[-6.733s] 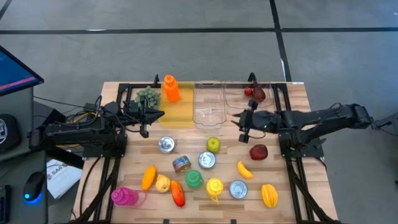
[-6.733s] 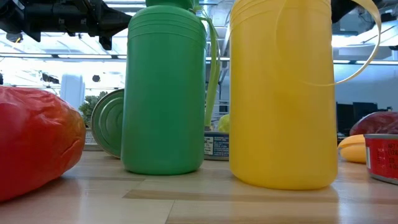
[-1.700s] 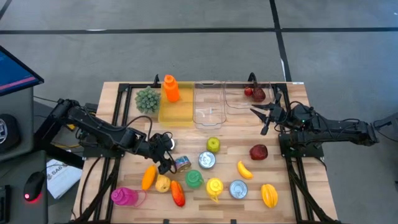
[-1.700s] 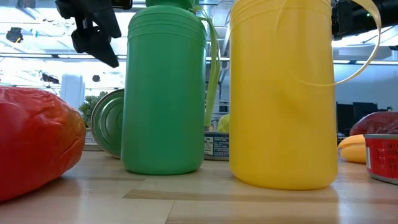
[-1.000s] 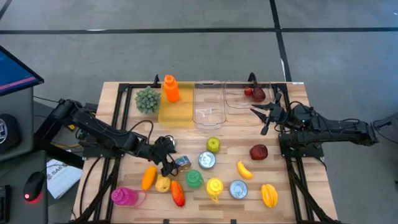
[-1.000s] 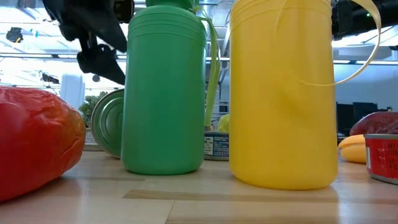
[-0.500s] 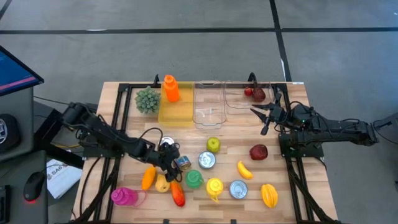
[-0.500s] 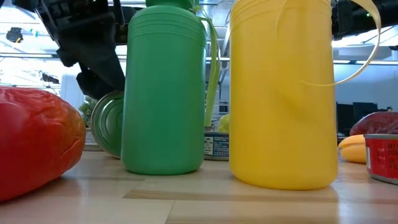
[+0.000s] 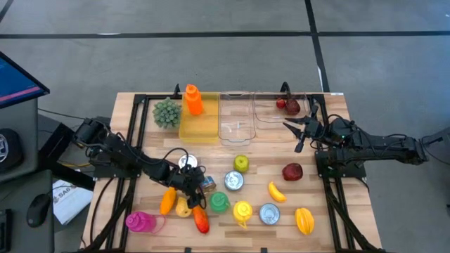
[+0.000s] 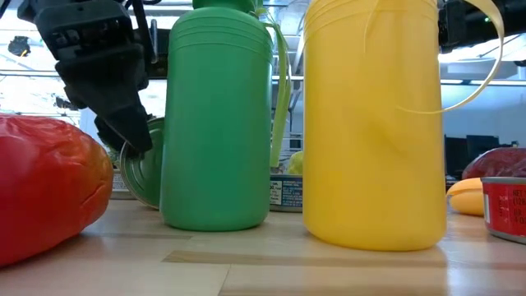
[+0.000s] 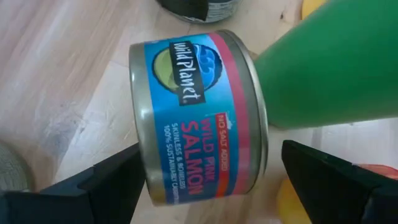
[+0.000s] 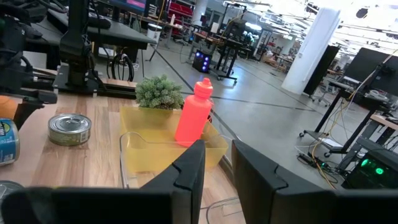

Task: Pick & Place Food Item
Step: Put the blue tuna can into the left transparent bin

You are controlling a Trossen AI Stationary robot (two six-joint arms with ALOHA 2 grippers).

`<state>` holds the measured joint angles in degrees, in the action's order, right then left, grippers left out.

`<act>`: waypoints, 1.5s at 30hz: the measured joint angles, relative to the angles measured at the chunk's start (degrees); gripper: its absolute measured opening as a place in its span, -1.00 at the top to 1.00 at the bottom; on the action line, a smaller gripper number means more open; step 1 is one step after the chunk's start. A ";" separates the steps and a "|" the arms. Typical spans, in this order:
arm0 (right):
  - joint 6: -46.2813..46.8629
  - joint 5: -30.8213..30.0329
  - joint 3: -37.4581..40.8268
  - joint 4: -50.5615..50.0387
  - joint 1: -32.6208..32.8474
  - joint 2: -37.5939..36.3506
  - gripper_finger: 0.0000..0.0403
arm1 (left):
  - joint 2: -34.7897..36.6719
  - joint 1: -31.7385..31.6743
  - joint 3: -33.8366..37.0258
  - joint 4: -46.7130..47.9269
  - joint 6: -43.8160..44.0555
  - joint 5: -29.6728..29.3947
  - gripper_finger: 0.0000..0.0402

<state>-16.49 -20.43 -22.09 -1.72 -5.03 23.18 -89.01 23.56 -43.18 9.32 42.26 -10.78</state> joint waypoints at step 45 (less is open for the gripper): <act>0.00 0.00 0.00 -0.04 0.00 0.00 0.62 | 13.83 -2.52 0.02 5.39 0.02 -0.83 -0.01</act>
<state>-16.49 -20.43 -22.09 -1.76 -5.03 23.18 -75.18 21.04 -43.16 14.71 42.28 -11.61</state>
